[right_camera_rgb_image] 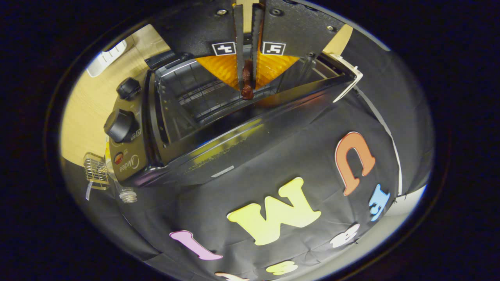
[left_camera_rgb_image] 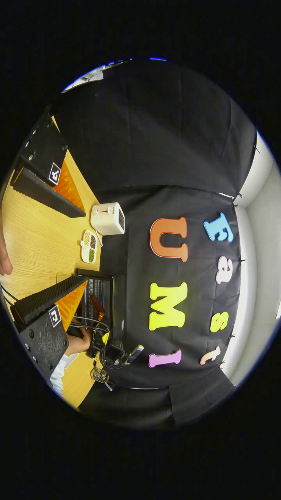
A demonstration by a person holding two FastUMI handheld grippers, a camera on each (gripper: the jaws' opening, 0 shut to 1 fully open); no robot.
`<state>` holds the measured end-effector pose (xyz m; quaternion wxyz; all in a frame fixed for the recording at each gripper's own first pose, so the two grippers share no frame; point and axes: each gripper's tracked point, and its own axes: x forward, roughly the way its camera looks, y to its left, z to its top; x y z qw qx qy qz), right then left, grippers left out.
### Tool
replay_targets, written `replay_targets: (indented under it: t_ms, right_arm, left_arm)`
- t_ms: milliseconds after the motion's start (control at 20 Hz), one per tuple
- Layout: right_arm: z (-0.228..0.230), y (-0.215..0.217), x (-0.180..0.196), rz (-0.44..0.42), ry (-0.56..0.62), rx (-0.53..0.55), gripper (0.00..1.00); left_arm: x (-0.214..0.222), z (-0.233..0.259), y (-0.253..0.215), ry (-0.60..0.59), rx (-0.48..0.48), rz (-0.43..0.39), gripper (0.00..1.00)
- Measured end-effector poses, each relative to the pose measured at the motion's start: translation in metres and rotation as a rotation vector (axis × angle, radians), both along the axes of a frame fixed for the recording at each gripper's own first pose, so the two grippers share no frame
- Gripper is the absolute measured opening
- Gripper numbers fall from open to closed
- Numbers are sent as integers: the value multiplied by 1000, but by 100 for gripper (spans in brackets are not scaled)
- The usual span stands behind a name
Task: Open the electric oven with the left hand, put the food in, and close the electric oven.
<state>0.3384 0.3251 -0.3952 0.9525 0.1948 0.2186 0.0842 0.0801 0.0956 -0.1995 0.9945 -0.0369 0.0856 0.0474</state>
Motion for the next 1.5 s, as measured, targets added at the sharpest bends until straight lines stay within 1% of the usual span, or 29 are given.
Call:
replay_targets:
  t_ms: [50,200,250,300,350,400,450,500,550,600,650,700,850,900,1000,1050,1100,1200,1250,1350,1400,1450,1500]
  right_arm:
    - [-3,-2,2,-11,1,-10,12]
    - [-20,-11,1,-63,33,-69,18]
    - [-24,-16,1,-85,38,-106,20]
    - [-29,-23,1,-97,44,-148,25]
    - [-32,-28,1,-105,55,-182,27]
    - [-33,-28,1,-104,62,-189,32]
    - [-31,-29,-1,-103,65,-175,35]
    - [-28,-30,-5,-105,58,-165,46]
    - [-26,-33,-8,-108,51,-170,48]
    - [-24,-36,-13,-109,45,-175,51]
    - [-22,-36,-17,-98,40,-169,55]
    - [-20,-34,-23,-88,41,-152,58]
    - [-17,-33,-44,-71,45,-109,62]
    - [-17,-33,-54,-66,48,-100,68]
    - [-17,-30,-74,-47,58,-77,74]
    - [-18,-29,-84,-36,65,-67,73]
    - [-17,-26,-95,-16,67,-58,76]
    - [-11,-24,-114,36,56,-79,76]
    - [-6,-25,-123,51,48,-81,75]
    - [9,-29,-143,77,21,-73,77]
    - [18,-33,-151,88,0,-77,81]
    - [26,-39,-159,100,-14,-87,90]
    - [37,-47,-167,106,-32,-89,94]
  left_arm:
    - [0,-1,-1,2,1,-5,96]
    - [-2,-3,-7,6,5,-20,96]
    - [-2,-3,-9,9,9,-25,96]
    - [-3,-4,-10,9,12,-29,96]
    - [-3,-4,-11,10,14,-32,96]
    - [-3,-5,-12,12,14,-34,96]
    - [-3,-6,-13,15,13,-34,96]
    - [-3,-6,-13,18,12,-32,96]
    - [-3,-7,-13,24,11,-31,96]
    - [-4,-7,-13,26,11,-29,96]
    - [-5,-6,-14,26,10,-28,96]
    - [-6,-6,-14,28,9,-28,96]
    - [-9,-4,-17,29,4,-29,96]
    - [-11,-3,-19,30,3,-33,96]
    - [-15,-2,-23,34,5,-39,95]
    - [-16,-2,-26,35,9,-44,96]
    - [-17,-1,-27,34,15,-49,96]
    - [-17,-6,-30,47,24,-60,95]
    - [-16,-8,-31,57,26,-57,95]
    - [-11,-17,-36,79,31,-66,95]
    - [-8,-21,-40,94,36,-73,96]
    - [-5,-26,-43,107,44,-79,96]
    - [-1,-30,-47,121,53,-85,96]
